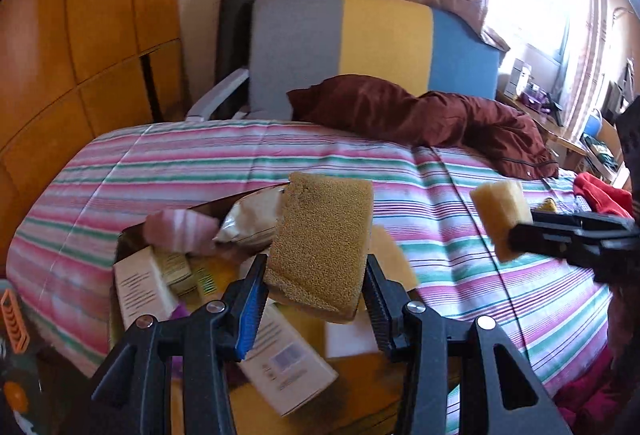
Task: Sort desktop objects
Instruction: 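Carry the sponge with the left tool into the tray while the right drops its sponge there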
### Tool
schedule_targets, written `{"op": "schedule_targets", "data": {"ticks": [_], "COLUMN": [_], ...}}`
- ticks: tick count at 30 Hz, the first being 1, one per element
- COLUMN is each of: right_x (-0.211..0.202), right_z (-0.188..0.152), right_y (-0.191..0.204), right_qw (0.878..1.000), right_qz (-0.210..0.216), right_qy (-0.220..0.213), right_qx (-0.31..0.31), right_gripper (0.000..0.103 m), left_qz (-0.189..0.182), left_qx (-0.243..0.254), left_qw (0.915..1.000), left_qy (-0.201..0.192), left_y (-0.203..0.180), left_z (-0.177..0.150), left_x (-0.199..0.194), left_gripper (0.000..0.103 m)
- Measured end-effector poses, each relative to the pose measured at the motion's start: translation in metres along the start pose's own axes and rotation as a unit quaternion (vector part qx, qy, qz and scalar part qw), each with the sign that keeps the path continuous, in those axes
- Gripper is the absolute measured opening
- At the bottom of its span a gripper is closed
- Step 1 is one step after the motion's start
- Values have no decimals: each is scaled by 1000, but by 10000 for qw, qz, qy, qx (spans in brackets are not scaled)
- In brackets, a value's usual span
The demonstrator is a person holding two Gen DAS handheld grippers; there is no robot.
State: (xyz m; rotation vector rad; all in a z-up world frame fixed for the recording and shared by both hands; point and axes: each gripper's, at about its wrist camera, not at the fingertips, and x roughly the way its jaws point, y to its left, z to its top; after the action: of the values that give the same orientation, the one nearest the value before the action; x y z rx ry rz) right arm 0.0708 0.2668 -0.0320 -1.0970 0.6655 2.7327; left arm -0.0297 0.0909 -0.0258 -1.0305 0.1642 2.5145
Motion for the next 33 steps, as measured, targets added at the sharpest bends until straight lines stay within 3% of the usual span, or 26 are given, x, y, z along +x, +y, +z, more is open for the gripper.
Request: {"op": "schedule_targets", "data": {"ticks": [9, 18, 25, 29, 33], "right_x": [19, 29, 35, 45, 54], "right_z": [-16, -29, -33, -33, -35], "right_y": [57, 76, 81, 83, 84], "right_qw": [9978, 9952, 9941, 9936, 9929], "right_qz": [365, 485, 557, 577, 597], "right_qy": [141, 313, 431, 532, 688], "right_qx": [-542, -793, -828, -817, -765], "right_gripper": [63, 65, 68, 68, 77], "left_qz": [297, 534, 329, 156, 64], "left_qx": [-590, -1253, -1113, -927, -1024], "left_qw": [9978, 9907, 9928, 9935, 9928], "left_qy": [-30, 45, 302, 648, 620], "left_y": [55, 108, 92, 72, 74], "left_z": [-18, -46, -58, -64, -63], "left_x": [-17, -26, -12, 5, 3], "left_gripper": [46, 46, 47, 47, 52]}}
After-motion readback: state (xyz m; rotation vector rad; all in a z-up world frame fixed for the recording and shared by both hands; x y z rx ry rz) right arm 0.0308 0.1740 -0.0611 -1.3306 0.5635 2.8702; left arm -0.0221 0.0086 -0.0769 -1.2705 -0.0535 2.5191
